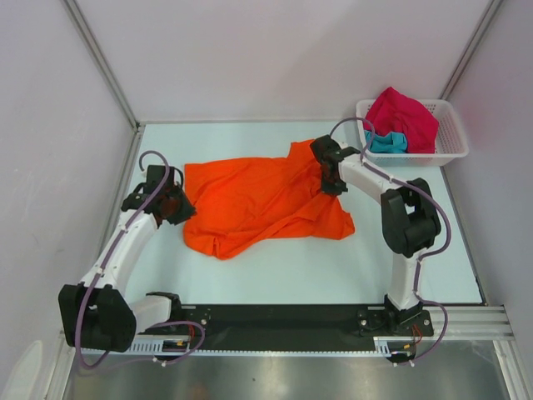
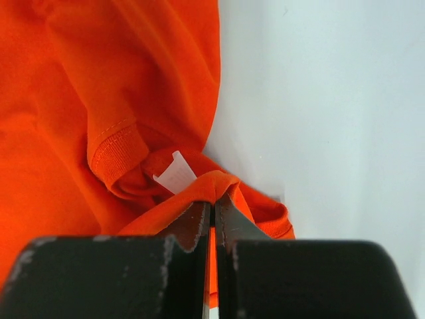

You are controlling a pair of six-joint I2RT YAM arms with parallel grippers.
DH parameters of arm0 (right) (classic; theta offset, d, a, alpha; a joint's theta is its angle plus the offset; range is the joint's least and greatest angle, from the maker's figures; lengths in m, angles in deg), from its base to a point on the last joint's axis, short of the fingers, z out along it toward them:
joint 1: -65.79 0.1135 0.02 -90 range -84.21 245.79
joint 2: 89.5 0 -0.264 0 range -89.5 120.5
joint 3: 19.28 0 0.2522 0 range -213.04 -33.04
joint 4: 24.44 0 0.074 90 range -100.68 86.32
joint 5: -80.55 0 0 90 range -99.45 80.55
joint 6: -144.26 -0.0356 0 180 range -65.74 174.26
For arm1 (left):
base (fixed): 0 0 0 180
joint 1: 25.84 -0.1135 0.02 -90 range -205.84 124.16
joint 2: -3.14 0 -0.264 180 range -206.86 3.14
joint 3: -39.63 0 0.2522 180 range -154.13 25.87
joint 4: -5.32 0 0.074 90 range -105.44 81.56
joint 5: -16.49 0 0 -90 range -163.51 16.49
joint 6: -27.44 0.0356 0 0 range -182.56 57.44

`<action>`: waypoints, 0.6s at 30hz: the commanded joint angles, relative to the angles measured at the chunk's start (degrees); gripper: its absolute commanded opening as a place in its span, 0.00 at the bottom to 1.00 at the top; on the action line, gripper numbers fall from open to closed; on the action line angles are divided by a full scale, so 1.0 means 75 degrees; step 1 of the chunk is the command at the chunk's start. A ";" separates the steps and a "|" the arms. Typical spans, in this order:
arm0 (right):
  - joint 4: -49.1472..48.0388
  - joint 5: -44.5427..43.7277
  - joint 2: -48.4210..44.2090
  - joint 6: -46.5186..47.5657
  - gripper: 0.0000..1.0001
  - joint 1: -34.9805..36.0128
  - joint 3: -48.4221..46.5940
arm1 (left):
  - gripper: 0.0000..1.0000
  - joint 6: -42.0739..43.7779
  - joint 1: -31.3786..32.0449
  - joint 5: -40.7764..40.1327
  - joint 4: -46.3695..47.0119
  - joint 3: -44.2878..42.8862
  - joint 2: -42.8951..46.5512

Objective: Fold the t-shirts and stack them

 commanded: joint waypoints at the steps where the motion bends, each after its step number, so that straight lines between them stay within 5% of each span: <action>1: -0.0132 -0.0288 -0.0063 0.0145 0.00 -0.0054 -0.0463 | 0.30 0.0200 -0.0170 0.0080 0.0010 0.0125 0.0198; 7: -0.0179 -0.0172 0.0357 0.0366 0.02 -0.0194 -0.1001 | 0.30 0.0211 -0.0206 0.0091 0.0010 0.0149 0.0209; 9: -0.0075 0.0015 0.0615 0.0484 0.26 -0.0299 -0.1409 | 0.30 0.0223 -0.0217 0.0289 0.0022 0.0172 0.0209; 13: 0.0172 0.0215 0.0898 0.0601 0.46 -0.0311 -0.1916 | 0.30 0.0223 -0.0217 0.0431 0.0116 0.0324 0.0174; 18: 0.0160 0.0379 0.0453 0.0473 0.56 -0.0218 -0.1893 | 0.30 0.0129 -0.0206 0.0946 0.0419 0.0698 0.0045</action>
